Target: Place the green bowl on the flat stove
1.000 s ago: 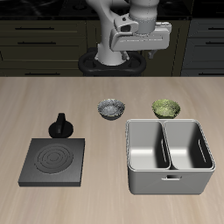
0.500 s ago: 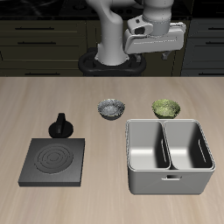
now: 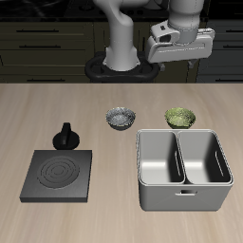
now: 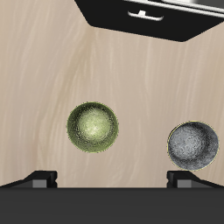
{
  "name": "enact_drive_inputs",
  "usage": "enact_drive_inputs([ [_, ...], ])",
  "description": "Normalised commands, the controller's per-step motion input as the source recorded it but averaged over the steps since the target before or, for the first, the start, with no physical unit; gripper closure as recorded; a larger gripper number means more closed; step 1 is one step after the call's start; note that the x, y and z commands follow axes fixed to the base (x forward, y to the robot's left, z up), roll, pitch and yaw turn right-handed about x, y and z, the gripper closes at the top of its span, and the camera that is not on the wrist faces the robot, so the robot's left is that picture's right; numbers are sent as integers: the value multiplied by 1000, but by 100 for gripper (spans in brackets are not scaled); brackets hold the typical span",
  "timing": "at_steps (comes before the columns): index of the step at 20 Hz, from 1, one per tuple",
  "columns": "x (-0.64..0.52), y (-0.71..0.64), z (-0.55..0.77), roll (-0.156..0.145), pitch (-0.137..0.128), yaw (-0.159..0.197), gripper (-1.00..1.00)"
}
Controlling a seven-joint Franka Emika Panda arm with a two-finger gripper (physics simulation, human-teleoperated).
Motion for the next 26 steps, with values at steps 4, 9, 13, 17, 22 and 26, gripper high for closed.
enact_drive_inputs([
  [4,5,17,-188,14,21,9,-100],
  [9,-103,12,-228,11,12,-11,-100],
  [13,-6,-14,-247,4,27,-26,-100],
  [17,4,71,-404,-7,31,20,-100],
  [22,17,43,-374,-11,21,-7,-100],
  [26,-15,74,-459,22,46,-10,-100],
])
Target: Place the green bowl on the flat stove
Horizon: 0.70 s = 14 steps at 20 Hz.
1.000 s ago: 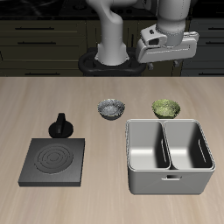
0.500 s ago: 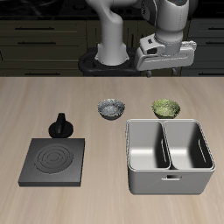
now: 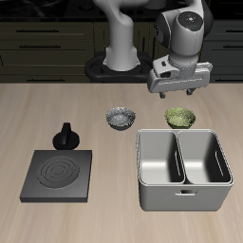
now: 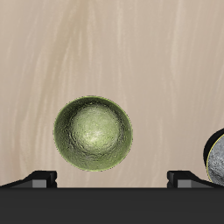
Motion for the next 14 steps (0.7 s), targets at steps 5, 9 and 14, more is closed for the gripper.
enact_drive_inputs([
  [5,-42,38,-390,3,31,-14,-100],
  [9,-62,32,-336,11,48,-15,-100],
  [14,-36,45,-353,3,58,-27,-100],
])
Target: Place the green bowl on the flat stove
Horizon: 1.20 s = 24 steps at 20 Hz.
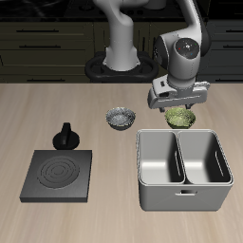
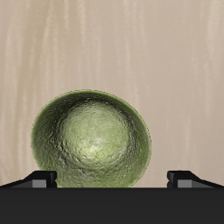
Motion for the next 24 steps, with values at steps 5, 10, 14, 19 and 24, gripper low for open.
enact_drive_inputs([
  [5,-57,40,-294,25,50,-24,-100],
  [10,-50,-80,-318,1,58,-29,-100],
  [14,-77,-87,-198,4,15,-10,-100],
  [19,-111,32,-122,28,20,-11,100],
  [24,-106,-39,88,26,-20,-41,100],
])
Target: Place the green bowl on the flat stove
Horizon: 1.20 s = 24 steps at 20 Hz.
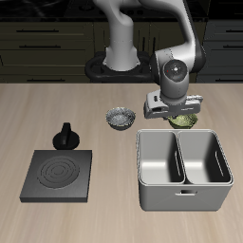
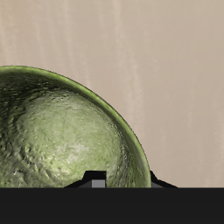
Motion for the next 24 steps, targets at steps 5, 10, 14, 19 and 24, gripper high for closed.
enact_drive_inputs([
  [5,20,-23,182,13,-41,-10,100],
  [10,94,-124,221,-1,-29,1,100],
  [14,10,-97,289,2,-51,22,100],
  [19,1,-102,335,-1,-60,43,100],
  [24,12,-80,343,-11,-39,46,100],
])
